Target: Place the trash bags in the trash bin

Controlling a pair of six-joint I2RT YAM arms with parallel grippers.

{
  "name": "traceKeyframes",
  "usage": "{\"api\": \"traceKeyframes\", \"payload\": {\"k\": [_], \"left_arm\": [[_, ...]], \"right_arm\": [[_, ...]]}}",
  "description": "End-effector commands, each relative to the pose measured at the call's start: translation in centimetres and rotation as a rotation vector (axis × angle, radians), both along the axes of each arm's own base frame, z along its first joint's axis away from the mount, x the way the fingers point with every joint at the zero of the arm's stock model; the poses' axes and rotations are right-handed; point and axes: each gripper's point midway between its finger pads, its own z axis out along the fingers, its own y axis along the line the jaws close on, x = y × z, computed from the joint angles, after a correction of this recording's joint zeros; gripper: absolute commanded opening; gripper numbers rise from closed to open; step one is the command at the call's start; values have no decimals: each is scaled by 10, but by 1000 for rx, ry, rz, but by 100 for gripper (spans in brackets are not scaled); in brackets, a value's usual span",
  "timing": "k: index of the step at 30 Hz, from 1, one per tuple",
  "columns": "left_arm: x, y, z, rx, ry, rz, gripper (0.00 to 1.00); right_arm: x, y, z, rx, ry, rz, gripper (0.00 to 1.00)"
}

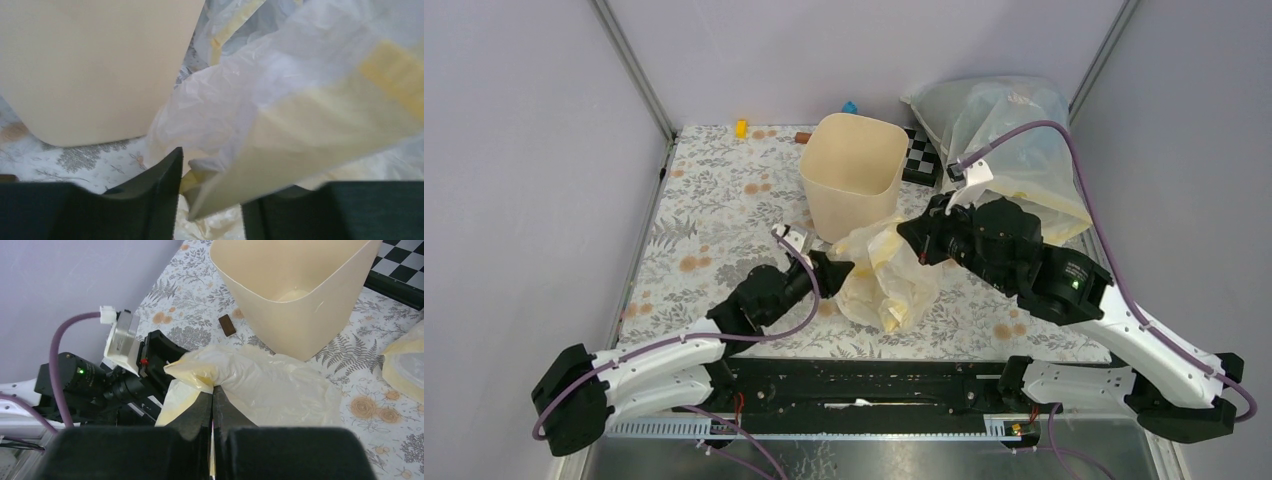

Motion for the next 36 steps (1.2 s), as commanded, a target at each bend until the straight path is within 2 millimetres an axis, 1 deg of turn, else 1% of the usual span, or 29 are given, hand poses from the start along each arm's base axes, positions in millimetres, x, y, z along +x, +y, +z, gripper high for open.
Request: {"api": "traceKeyframes", "payload": {"k": [1, 2, 3, 5, 6, 8, 9, 10, 11, 12, 13, 14, 15, 16, 17, 18, 19, 21, 22, 24, 26, 28, 30, 31, 33, 36], "left_arm": [[15, -3, 48, -18, -26, 52, 31], [16, -1, 50, -5, 2, 66, 22], [16, 1, 50, 20, 37, 78, 15], [19, 6, 52, 74, 112, 117, 7], [19, 13, 46, 130, 162, 144, 2], [20, 22, 48, 202, 234, 179, 0], [21, 27, 49, 227, 261, 189, 0], [22, 32, 50, 245, 294, 197, 0], [22, 36, 50, 257, 317, 197, 0], [23, 39, 51, 259, 336, 197, 0], [23, 41, 53, 256, 350, 189, 0], [22, 42, 53, 251, 363, 181, 0], [20, 41, 53, 241, 375, 170, 0], [17, 37, 54, 228, 385, 142, 0], [14, 31, 57, 206, 388, 107, 0], [9, 25, 59, 188, 399, 69, 0], [5, 19, 62, 169, 405, 33, 0], [-3, 9, 69, 125, 420, -38, 0], [-7, 5, 72, 106, 426, -62, 0], [-11, 1, 77, 62, 451, -90, 0], [-14, -4, 83, 25, 461, -123, 0], [-20, -11, 88, 0, 470, -170, 0], [-25, -18, 91, -21, 480, -222, 0], [-29, -21, 92, -25, 487, -254, 0], [-31, -25, 89, -22, 499, -278, 0], [-32, -28, 86, -17, 512, -293, 0]], "right_arm": [[5, -17, -5, -41, -13, -63, 0], [10, -27, -13, -78, -15, -116, 0], [16, -37, -22, -122, -19, -168, 1], [26, -59, -37, -209, -31, -277, 4], [30, -70, -44, -254, -37, -335, 6], [39, -101, -53, -349, -56, -502, 14], [42, -121, -56, -406, -66, -611, 16], [43, -142, -58, -461, -75, -732, 19], [41, -158, -58, -493, -88, -820, 24], [40, -168, -59, -525, -101, -871, 27], [39, -172, -61, -542, -106, -891, 31], [39, -172, -64, -547, -103, -889, 37], [40, -168, -67, -542, -91, -868, 48], [40, -160, -71, -535, -79, -827, 54], [44, -141, -76, -519, -67, -725, 58], [43, -132, -81, -511, -62, -654, 64], [42, -114, -85, -482, -59, -549, 70], [38, -83, -85, -398, -80, -368, 82], [31, -69, -87, -356, -76, -275, 85], [21, -52, -87, -306, -104, -142, 92], [13, -41, -80, -272, -148, -43, 94], [12, -37, -68, -261, -188, -16, 96], [11, -26, -60, -274, -225, 50, 96], [10, -17, -59, -289, -235, 97, 96], [6, 1, -60, -322, -237, 199, 95], [6, 22, -68, -375, -220, 291, 92]]}}
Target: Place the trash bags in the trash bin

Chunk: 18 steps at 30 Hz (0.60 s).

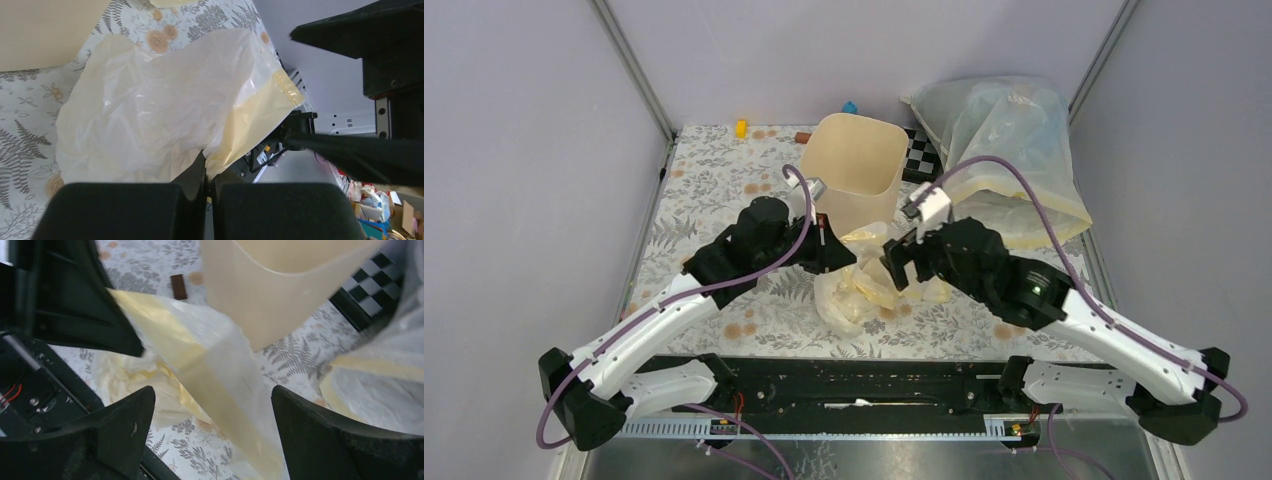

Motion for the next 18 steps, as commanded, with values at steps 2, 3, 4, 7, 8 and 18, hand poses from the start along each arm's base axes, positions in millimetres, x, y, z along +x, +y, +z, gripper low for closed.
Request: {"api": "traceKeyframes", "payload": {"k": [2, 3, 4, 7, 8, 18], "left_arm": [[-8, -16, 19, -87, -7, -95, 0], [-10, -17, 19, -93, -6, -110, 0], [-12, -19, 20, -96, -7, -124, 0], [-14, -18, 17, -84, -17, -146, 3], [-11, -16, 14, -66, -20, -131, 9], [24, 52, -20, 125, -109, 260, 83]], "right_arm": [[4, 42, 5, -56, -26, 178, 91], [9, 43, 2, -67, -29, 153, 89], [16, 42, 0, -79, -36, 119, 85], [33, 33, -3, -99, -56, -1, 25], [37, 28, -1, -94, -61, -42, 6], [43, -18, -9, -97, -12, -302, 10]]}}
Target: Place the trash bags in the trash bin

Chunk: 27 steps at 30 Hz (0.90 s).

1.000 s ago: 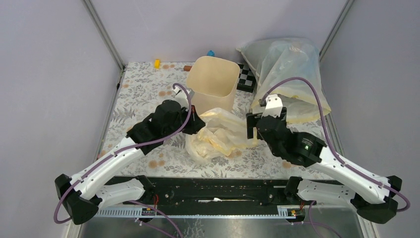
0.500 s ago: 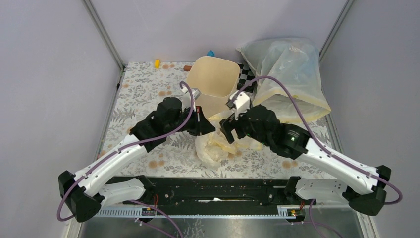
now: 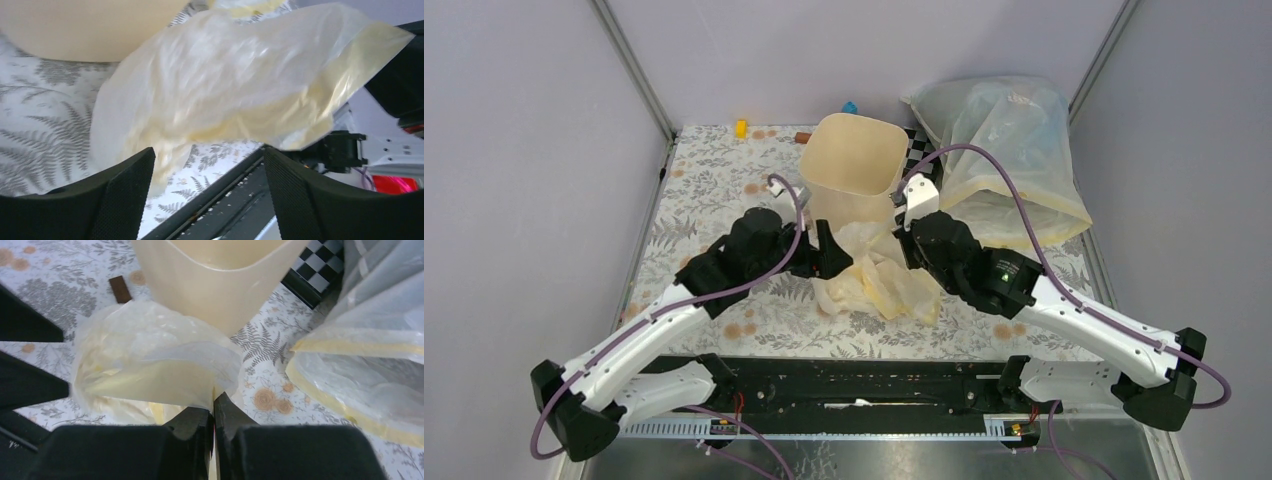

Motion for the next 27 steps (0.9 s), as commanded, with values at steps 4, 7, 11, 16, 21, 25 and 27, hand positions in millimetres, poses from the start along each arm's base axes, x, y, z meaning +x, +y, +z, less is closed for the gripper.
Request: {"api": "traceKeyframes", "payload": {"k": [4, 7, 11, 16, 21, 25, 27], "left_arm": [[19, 49, -21, 77, -84, 237, 88], [22, 53, -43, 83, -58, 262, 89], [29, 49, -65, 41, -40, 289, 87], [44, 31, -75, -36, -81, 272, 97], [60, 17, -91, -37, -81, 262, 84], [75, 32, -114, -3, -15, 354, 18], [77, 49, -127, -19, 20, 418, 0]], "right_arm": [[4, -30, -2, 15, 51, -178, 12], [5, -36, -7, 41, 90, -197, 13], [2, -41, -11, 67, 118, -196, 14], [-3, -45, -17, 84, 133, -187, 14], [-4, -51, -14, 95, 124, -198, 14], [1, -82, -8, 77, 86, -337, 14], [4, -112, 0, 73, 48, -472, 14]]}}
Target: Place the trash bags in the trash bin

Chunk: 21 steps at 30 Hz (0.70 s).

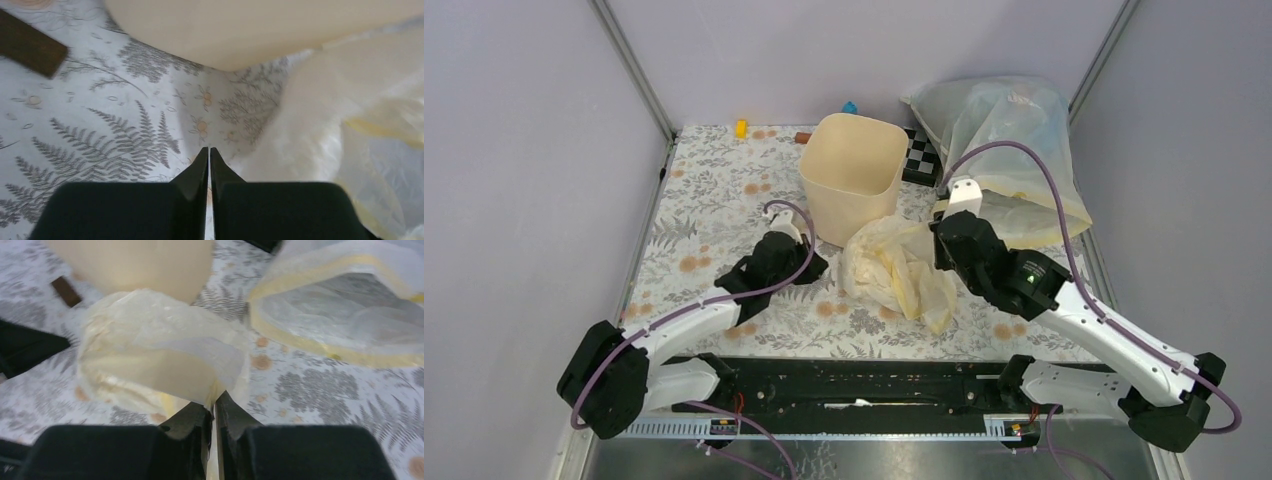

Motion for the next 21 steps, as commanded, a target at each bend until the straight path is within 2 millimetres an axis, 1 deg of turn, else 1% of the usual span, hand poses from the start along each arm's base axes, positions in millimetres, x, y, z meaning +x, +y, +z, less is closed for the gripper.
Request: {"api": "traceKeyframes", "payload": {"k": [1, 2, 3, 5, 7, 8, 9, 10, 11, 12, 13, 14, 15, 17, 19, 21], "left_arm": [[19, 23, 3, -92, -29, 126, 0], [19, 29, 1, -102, -21, 135, 0], [20, 37, -2, -104, -9, 147, 0], [20, 49, -7, -106, 18, 156, 0], [17, 55, -7, -122, 28, 146, 0], [13, 50, -1, -150, 18, 101, 0], [11, 45, 8, -176, -15, 62, 8], [3, 34, 19, -223, -44, -15, 21], [-3, 25, 32, -273, -81, -81, 41], [-9, 18, 45, -320, -115, -132, 55], [-14, 13, 56, -357, -146, -170, 68], [-18, 9, 65, -379, -168, -195, 76], [-21, 6, 71, -385, -183, -212, 84], [-26, 2, 77, -373, -206, -232, 92], [-32, -4, 80, -361, -232, -252, 97], [-36, -9, 83, -360, -250, -271, 99]], "right_arm": [[7, -63, 25, 4, -88, -288, 14], [7, -75, 32, 24, -110, -334, 14], [5, -88, 43, 67, -145, -378, 14], [0, -107, 60, 130, -209, -445, 13], [-5, -116, 74, 190, -259, -461, 12], [-6, -114, 78, 213, -269, -437, 12], [-7, -109, 80, 231, -271, -401, 12], [-7, -101, 79, 240, -263, -365, 13], [-6, -95, 76, 239, -247, -338, 14], [-4, -88, 71, 229, -227, -314, 14], [-3, -82, 66, 221, -206, -291, 14], [-1, -77, 61, 209, -187, -278, 14], [0, -71, 57, 204, -169, -263, 14], [3, -63, 52, 198, -149, -237, 13], [4, -51, 53, 210, -138, -188, 11], [4, -37, 62, 240, -131, -124, 10]]}}
